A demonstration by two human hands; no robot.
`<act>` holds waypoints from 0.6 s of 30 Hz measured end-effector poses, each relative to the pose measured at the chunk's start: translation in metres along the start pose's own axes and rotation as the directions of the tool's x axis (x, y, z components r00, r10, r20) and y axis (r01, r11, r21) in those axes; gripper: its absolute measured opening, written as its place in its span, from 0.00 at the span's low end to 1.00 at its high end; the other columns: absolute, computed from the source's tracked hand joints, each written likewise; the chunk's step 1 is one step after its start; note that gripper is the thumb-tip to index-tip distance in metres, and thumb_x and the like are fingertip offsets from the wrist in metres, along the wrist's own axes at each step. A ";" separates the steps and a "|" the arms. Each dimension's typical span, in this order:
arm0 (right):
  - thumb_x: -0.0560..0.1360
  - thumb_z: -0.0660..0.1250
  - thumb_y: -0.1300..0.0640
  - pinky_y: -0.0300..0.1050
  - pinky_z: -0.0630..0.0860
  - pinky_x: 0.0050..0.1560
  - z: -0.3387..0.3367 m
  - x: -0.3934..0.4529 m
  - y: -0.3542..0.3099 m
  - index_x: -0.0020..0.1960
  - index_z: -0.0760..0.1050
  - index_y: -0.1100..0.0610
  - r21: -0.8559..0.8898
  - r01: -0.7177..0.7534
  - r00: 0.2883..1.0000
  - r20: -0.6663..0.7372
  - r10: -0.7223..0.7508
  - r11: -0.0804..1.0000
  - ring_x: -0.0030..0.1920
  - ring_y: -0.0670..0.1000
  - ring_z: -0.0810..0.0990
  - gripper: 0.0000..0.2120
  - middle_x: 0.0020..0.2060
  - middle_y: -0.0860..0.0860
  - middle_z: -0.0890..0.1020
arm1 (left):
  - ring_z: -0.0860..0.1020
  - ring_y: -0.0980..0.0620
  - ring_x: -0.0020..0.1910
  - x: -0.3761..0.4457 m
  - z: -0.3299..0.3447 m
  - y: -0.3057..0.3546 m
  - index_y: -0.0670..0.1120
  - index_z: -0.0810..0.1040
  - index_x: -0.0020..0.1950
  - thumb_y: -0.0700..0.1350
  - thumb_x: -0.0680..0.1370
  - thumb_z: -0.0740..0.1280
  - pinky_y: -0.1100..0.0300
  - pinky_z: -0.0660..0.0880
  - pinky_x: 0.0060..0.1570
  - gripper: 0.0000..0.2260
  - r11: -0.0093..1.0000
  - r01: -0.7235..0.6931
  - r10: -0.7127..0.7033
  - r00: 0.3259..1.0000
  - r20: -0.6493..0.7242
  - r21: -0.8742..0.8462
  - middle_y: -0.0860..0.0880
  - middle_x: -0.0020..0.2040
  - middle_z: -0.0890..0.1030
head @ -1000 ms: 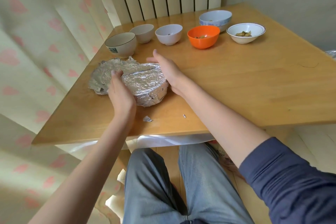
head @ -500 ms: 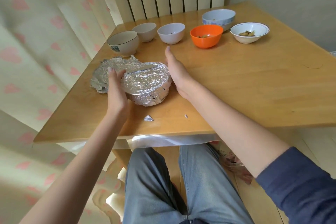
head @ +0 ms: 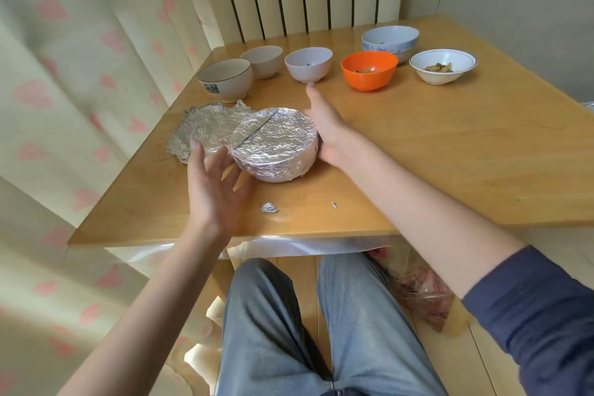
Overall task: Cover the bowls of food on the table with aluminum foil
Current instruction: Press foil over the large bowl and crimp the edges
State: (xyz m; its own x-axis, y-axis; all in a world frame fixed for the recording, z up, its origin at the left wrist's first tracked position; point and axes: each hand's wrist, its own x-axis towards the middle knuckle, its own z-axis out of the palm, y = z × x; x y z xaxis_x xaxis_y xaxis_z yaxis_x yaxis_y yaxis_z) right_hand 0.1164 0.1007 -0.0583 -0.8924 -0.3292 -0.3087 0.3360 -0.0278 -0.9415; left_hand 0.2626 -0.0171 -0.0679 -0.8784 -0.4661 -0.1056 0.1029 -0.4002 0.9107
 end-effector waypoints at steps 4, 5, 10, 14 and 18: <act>0.71 0.50 0.26 0.50 0.74 0.61 -0.008 -0.020 -0.022 0.66 0.73 0.59 -0.184 0.024 0.990 0.144 0.003 0.983 0.57 0.56 0.80 0.42 0.59 0.57 0.81 | 0.77 0.47 0.51 0.004 -0.005 -0.003 0.38 0.68 0.71 0.55 0.84 0.52 0.52 0.77 0.57 0.25 0.999 -0.003 0.005 0.998 -0.059 0.042 0.47 0.45 0.73; 0.73 0.49 0.27 0.50 0.73 0.62 -0.010 -0.019 -0.025 0.63 0.76 0.60 -0.222 0.034 0.986 0.164 0.003 0.974 0.56 0.56 0.81 0.41 0.56 0.57 0.82 | 0.76 0.49 0.47 0.008 -0.005 -0.002 0.38 0.69 0.70 0.54 0.84 0.52 0.56 0.77 0.54 0.24 0.995 -0.019 0.027 0.996 -0.085 0.096 0.47 0.44 0.72; 0.74 0.50 0.29 0.52 0.66 0.67 0.002 -0.032 -0.030 0.59 0.79 0.55 -0.358 0.155 0.988 0.048 -0.148 0.921 0.63 0.54 0.75 0.36 0.62 0.54 0.77 | 0.76 0.54 0.49 0.029 0.009 0.003 0.40 0.72 0.68 0.53 0.85 0.48 0.60 0.73 0.59 0.23 0.929 -0.142 0.194 0.974 -0.122 0.340 0.46 0.55 0.76; 0.80 0.52 0.42 0.51 0.72 0.60 0.002 -0.053 -0.022 0.58 0.76 0.67 -0.313 0.291 0.900 -0.229 -0.369 0.904 0.56 0.55 0.78 0.30 0.55 0.59 0.81 | 0.75 0.52 0.64 0.043 0.022 0.005 0.40 0.72 0.70 0.54 0.85 0.48 0.61 0.68 0.67 0.24 0.945 -0.181 0.211 0.974 -0.085 0.274 0.45 0.65 0.77; 0.81 0.54 0.44 0.50 0.71 0.60 0.011 -0.065 -0.007 0.60 0.74 0.69 -0.266 0.294 0.912 -0.210 -0.353 0.918 0.58 0.57 0.76 0.27 0.57 0.62 0.78 | 0.77 0.48 0.63 0.055 0.027 0.009 0.42 0.73 0.67 0.58 0.84 0.48 0.53 0.72 0.66 0.25 0.977 -0.144 0.138 0.989 0.047 0.159 0.44 0.63 0.79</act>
State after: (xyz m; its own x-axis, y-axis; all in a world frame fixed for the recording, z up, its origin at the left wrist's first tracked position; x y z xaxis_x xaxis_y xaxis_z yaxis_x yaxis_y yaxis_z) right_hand 0.1751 0.1116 -0.0305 -0.9955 -0.0916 0.0225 -0.0342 0.1282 -0.9912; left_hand 0.2028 -0.0246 -0.0549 -0.8769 -0.4790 0.0401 0.1526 -0.1985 0.9682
